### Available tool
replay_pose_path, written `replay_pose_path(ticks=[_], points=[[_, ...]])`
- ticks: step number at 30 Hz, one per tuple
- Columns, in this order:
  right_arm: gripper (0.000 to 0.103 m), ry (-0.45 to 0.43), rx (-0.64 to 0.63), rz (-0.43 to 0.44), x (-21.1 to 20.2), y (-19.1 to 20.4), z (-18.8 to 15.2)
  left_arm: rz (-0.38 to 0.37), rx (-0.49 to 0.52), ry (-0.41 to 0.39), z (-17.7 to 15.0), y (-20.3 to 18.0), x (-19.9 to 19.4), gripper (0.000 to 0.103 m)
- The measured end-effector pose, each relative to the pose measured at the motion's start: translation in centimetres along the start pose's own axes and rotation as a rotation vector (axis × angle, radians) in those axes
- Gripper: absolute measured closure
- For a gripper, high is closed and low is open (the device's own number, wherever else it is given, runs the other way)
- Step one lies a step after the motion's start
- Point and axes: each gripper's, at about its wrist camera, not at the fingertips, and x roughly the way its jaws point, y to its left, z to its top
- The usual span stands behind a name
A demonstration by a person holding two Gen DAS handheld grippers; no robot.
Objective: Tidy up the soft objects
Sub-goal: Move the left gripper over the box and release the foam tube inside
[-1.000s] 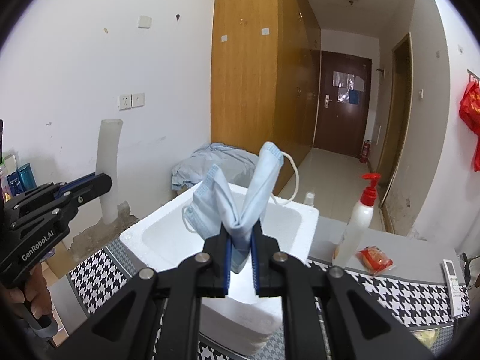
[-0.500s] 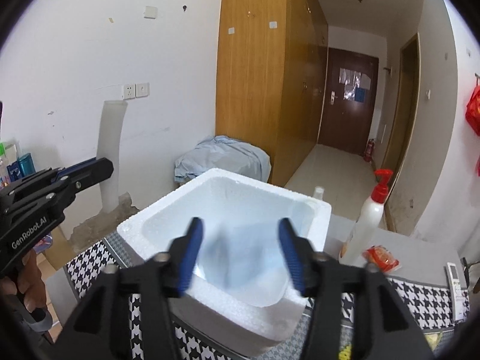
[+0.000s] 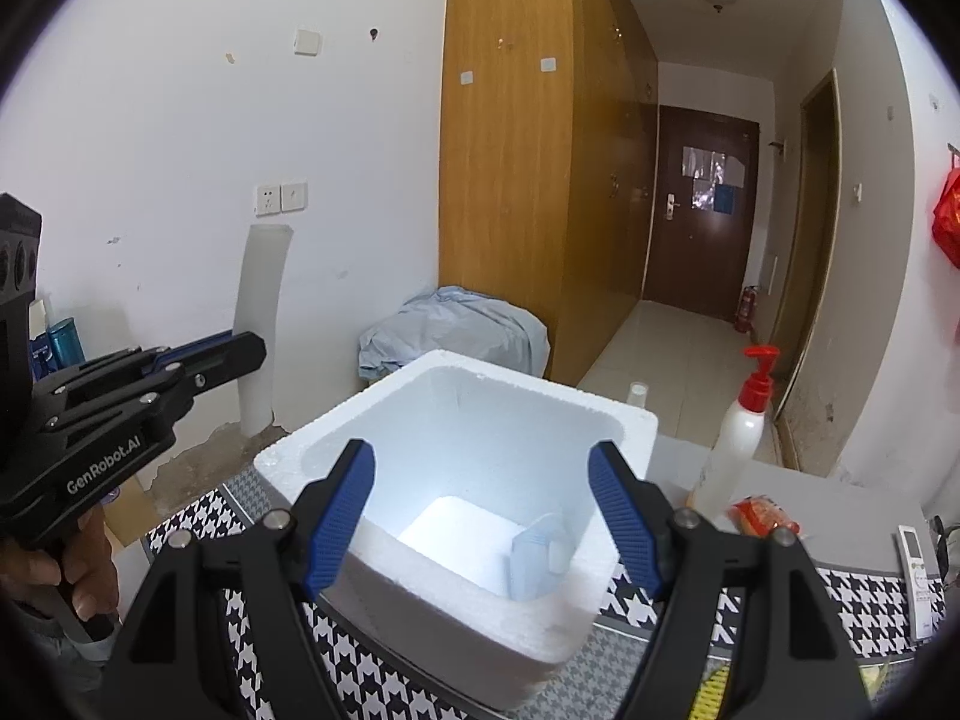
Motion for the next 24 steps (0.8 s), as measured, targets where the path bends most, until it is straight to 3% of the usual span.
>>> replay_pose_path(ticks=[24], points=[[0.025, -0.043, 0.040, -0.097, -2.7, -2.6, -1.1, -0.119, 0.033, 0.041, 1.3, -3.2, 2.8, 0.096]])
